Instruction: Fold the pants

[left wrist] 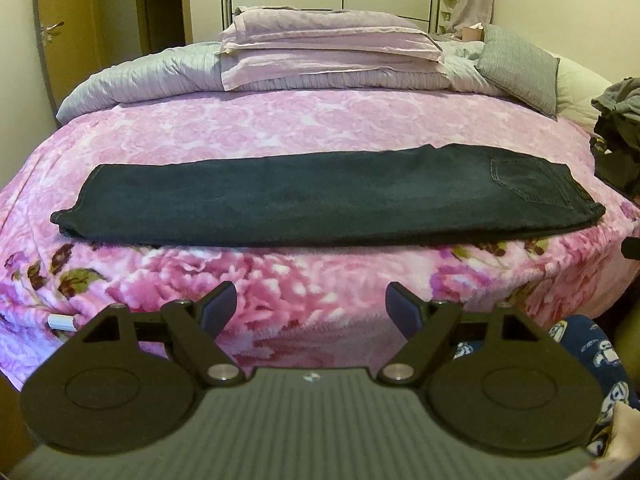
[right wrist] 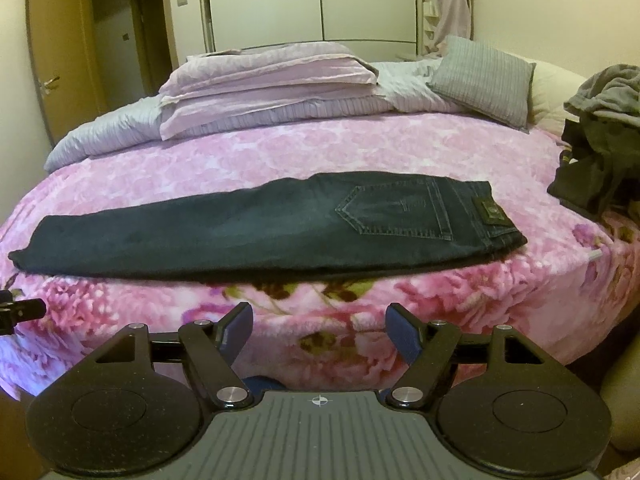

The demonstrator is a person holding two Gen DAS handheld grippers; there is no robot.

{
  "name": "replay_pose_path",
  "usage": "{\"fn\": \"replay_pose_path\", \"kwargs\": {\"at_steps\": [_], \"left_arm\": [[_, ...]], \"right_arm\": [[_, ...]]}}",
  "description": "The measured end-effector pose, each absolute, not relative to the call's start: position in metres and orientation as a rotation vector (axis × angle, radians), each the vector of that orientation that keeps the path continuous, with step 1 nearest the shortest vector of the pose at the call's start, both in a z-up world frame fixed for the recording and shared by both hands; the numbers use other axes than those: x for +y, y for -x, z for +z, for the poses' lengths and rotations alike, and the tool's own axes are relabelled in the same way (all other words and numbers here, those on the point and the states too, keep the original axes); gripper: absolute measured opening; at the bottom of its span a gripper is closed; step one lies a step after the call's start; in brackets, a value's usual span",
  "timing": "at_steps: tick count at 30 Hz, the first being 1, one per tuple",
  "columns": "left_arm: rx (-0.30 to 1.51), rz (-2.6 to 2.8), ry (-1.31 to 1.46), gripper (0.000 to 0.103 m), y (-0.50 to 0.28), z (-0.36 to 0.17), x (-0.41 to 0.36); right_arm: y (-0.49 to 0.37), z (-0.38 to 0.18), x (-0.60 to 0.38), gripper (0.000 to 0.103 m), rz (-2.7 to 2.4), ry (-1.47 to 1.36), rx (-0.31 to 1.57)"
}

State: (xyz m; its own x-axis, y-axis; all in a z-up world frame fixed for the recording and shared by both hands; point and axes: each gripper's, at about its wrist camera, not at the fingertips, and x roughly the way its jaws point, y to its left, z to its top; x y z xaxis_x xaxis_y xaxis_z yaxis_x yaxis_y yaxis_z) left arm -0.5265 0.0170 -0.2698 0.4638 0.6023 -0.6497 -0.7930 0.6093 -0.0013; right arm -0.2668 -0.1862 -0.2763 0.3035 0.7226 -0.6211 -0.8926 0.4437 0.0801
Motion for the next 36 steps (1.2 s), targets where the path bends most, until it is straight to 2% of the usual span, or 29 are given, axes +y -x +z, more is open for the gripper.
{"fn": "replay_pose_path", "kwargs": {"at_steps": [3, 6, 10, 12, 15, 22, 25, 26, 27, 28, 30, 32, 34, 36], "left_arm": [[0.591, 0.892, 0.361, 0.077, 0.539, -0.271, 0.032], [0.495, 0.924, 0.437, 0.069, 0.563, -0.277, 0.063], [0.394, 1.019, 0.586, 0.044, 0.600, -0.296, 0.125], [0.348, 1.074, 0.634, 0.038, 0.618, -0.306, 0.157], [0.305, 1.152, 0.688, 0.033, 0.637, -0.317, 0.202], [0.221, 1.223, 0.749, 0.032, 0.657, -0.339, 0.278], [0.269, 1.291, 0.786, 0.032, 0.666, -0.359, 0.302], [0.302, 1.324, 0.804, 0.014, 0.671, -0.368, 0.309], [0.287, 1.339, 0.808, 0.007, 0.676, -0.372, 0.311], [0.269, 1.342, 0.827, 0.004, 0.682, -0.373, 0.312], [0.199, 1.324, 0.900, 0.005, 0.697, -0.371, 0.308], [0.128, 1.307, 0.983, 0.021, 0.710, -0.370, 0.299], [0.087, 1.303, 1.053, 0.028, 0.718, -0.372, 0.292], [0.059, 1.276, 1.127, 0.028, 0.722, -0.379, 0.289]], "right_arm": [[0.261, -0.275, -0.179, 0.070, 1.095, 0.308, 0.642], [0.252, -0.277, -0.167, 0.070, 1.094, 0.315, 0.646], [0.240, -0.285, -0.149, 0.070, 1.078, 0.327, 0.673], [0.234, -0.290, -0.141, 0.070, 1.065, 0.338, 0.694], [0.225, -0.300, -0.128, 0.070, 1.034, 0.366, 0.733], [0.204, -0.318, -0.101, 0.070, 0.971, 0.403, 0.785], [0.198, -0.323, -0.091, 0.070, 0.952, 0.410, 0.802], [0.195, -0.326, -0.087, 0.070, 0.949, 0.414, 0.808], [0.193, -0.327, -0.084, 0.070, 0.947, 0.418, 0.813], [0.192, -0.329, -0.081, 0.070, 0.945, 0.423, 0.817], [0.189, -0.332, -0.075, 0.070, 0.945, 0.434, 0.826], [0.188, -0.336, -0.070, 0.070, 0.943, 0.441, 0.836], [0.186, -0.341, -0.064, 0.070, 0.943, 0.442, 0.845], [0.185, -0.345, -0.059, 0.070, 0.946, 0.446, 0.855]]}}
